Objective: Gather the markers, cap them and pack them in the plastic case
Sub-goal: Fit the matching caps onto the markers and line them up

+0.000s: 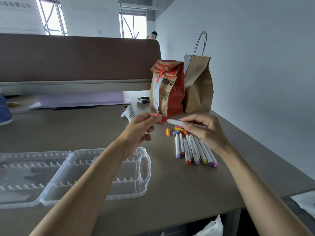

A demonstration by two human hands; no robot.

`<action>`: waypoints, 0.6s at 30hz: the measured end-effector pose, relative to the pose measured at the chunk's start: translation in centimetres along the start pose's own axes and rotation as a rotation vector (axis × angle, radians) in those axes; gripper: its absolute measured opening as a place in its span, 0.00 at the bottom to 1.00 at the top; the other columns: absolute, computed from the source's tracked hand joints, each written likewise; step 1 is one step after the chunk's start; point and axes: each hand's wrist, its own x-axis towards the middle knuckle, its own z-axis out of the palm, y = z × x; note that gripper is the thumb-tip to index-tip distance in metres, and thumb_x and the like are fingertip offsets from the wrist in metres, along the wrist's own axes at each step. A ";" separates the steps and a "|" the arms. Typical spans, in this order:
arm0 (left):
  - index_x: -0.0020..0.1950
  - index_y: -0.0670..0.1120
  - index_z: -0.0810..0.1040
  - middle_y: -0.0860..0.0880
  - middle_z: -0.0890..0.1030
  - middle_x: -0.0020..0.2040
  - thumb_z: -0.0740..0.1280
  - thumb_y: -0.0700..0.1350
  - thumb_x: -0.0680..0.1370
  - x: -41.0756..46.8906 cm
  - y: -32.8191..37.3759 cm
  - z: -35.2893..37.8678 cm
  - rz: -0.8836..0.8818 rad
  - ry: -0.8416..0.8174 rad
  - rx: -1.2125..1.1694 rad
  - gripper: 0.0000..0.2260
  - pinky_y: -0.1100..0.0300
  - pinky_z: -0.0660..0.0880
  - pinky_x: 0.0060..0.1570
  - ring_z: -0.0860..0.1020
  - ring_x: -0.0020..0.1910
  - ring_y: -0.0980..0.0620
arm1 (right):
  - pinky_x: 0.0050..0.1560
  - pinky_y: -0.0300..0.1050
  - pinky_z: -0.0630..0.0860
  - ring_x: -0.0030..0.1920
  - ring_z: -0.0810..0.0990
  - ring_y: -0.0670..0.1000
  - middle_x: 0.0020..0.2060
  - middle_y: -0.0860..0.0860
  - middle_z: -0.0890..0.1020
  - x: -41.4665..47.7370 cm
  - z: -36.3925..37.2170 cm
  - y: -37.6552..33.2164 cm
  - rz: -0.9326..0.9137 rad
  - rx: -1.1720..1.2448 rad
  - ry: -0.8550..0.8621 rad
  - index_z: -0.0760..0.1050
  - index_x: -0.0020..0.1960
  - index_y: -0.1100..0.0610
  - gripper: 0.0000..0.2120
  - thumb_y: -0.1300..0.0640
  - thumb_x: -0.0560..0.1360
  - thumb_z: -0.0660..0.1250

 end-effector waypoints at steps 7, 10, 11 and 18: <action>0.52 0.45 0.79 0.50 0.82 0.45 0.66 0.43 0.79 -0.3 0.0 0.1 0.011 -0.086 0.023 0.05 0.64 0.66 0.32 0.68 0.34 0.57 | 0.30 0.46 0.78 0.30 0.80 0.55 0.37 0.60 0.85 0.3 -0.3 -0.3 0.081 0.196 0.084 0.77 0.46 0.65 0.06 0.66 0.72 0.73; 0.51 0.44 0.80 0.49 0.81 0.44 0.66 0.43 0.79 -0.2 -0.2 0.0 0.013 -0.077 0.002 0.05 0.64 0.66 0.32 0.69 0.34 0.56 | 0.33 0.45 0.80 0.32 0.83 0.55 0.40 0.62 0.85 0.2 -0.2 -0.4 0.082 0.235 0.081 0.79 0.45 0.64 0.05 0.63 0.71 0.72; 0.51 0.43 0.80 0.49 0.81 0.44 0.66 0.43 0.79 -0.2 -0.3 0.0 0.015 -0.079 -0.006 0.06 0.64 0.66 0.32 0.69 0.34 0.56 | 0.34 0.45 0.80 0.33 0.83 0.55 0.40 0.62 0.85 0.2 -0.2 -0.4 0.083 0.243 0.088 0.80 0.44 0.64 0.05 0.62 0.71 0.72; 0.54 0.40 0.81 0.47 0.83 0.46 0.67 0.43 0.78 0.1 -0.4 -0.2 0.051 -0.019 0.017 0.09 0.65 0.69 0.30 0.69 0.35 0.57 | 0.35 0.42 0.80 0.38 0.86 0.56 0.41 0.61 0.86 0.0 0.2 -0.4 0.201 0.261 0.056 0.79 0.43 0.61 0.01 0.65 0.74 0.70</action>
